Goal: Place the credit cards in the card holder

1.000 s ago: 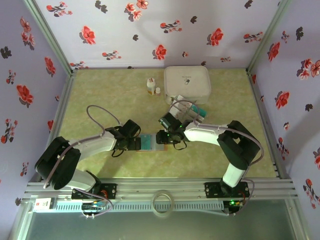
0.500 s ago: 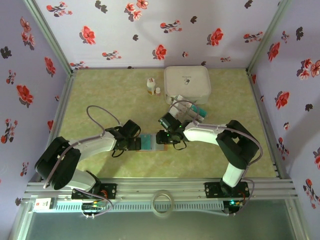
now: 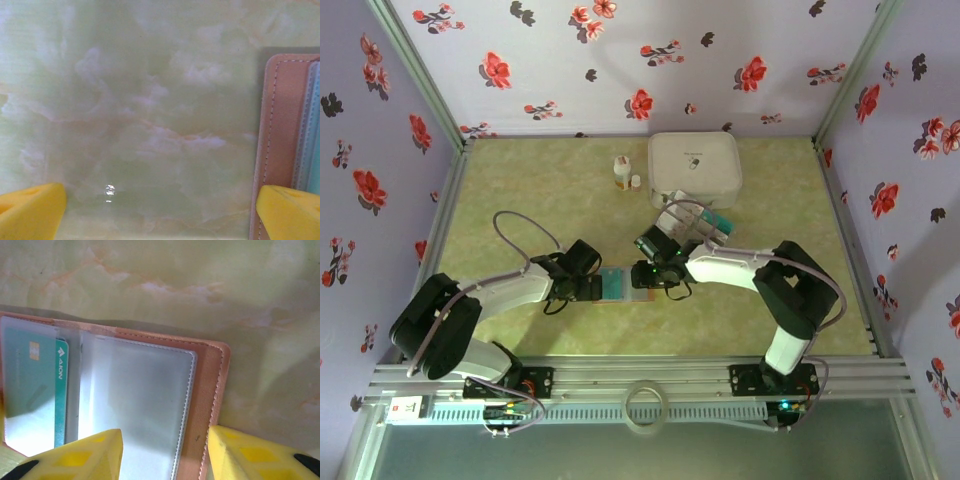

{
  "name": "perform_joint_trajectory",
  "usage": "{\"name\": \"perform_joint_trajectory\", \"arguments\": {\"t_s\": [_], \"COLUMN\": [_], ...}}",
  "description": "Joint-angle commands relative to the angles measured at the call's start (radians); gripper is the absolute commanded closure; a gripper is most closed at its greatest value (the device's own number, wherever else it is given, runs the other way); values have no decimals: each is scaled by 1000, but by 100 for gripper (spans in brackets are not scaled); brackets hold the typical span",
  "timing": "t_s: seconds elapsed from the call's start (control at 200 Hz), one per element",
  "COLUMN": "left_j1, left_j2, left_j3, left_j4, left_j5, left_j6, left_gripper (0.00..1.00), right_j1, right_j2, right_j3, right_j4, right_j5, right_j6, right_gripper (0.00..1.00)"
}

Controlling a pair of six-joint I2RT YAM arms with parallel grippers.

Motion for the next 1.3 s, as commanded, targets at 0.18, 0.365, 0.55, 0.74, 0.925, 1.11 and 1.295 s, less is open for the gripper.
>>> {"name": "perform_joint_trajectory", "arguments": {"t_s": [0.18,0.365,0.55,0.74,0.925,1.11,1.295], "left_j1": [-10,-12,-12,-13,-15,-19,-19], "left_j2": [28,30,32,38,40,40,36], "left_j3": [-19,-15,-10,-7,-8,-9,-9], "left_j4": [-15,-16,-16,-16,-12,-10,-8], "left_j5": [-17,-18,-18,-18,-18,-17,-19], "left_j6": [-21,-21,-20,-17,-20,-22,-22], "left_gripper": [0,0,0,0,0,0,0], "right_j1": [9,9,9,17,35,51,63], "right_j2": [3,34,65,82,84,82,67], "right_j3": [43,50,48,55,76,101,120], "right_j4": [-11,4,22,45,47,35,29], "right_j5": [9,2,-16,-52,-69,-71,-75], "right_j6": [1,2,8,20,26,29,37], "right_gripper": [52,52,52,52,52,53,53]}}
